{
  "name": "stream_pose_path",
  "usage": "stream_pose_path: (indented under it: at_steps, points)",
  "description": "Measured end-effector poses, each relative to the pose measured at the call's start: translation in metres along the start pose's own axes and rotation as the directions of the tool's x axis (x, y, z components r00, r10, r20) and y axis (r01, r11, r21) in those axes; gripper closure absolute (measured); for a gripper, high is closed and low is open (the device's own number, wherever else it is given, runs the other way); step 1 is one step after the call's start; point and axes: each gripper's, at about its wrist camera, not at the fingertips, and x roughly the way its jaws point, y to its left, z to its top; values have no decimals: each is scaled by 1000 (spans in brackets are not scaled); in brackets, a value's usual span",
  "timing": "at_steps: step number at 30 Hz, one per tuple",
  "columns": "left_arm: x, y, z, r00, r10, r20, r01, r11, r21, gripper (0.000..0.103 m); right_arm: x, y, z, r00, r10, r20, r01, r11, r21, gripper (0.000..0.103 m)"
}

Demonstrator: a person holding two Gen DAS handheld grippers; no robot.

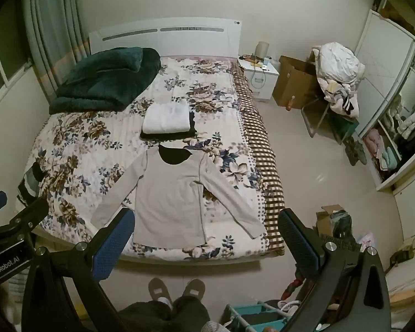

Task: Fold small clothes

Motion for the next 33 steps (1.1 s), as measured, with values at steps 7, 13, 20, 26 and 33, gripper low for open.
stream_pose_path:
  at_steps: [7,13,20,26,33]
  points:
    - [-6,-7,7,1000,0,3,0,1000,1,0,-1,0,0,1000,-1,4,1,1000,0,0]
    - [-7,-7,5,1000,0,5,0,1000,0,0,-2,0,-1,1000,-1,8,1,1000,-1,0]
    - [-6,-6,4,1000,-1,7,1,1000,2,0,-1,2,-4,1000,0,10,0,1000,-1,0]
    - [-6,-6,4,1000,-2,8,2,1000,0,0,-2,0,4,1000,0,13,0,1000,-1,0]
    - [-10,-7,7,1000,-5,8,5,1000,-2,0,-3,-1,4,1000,-1,14,1,1000,-2,0]
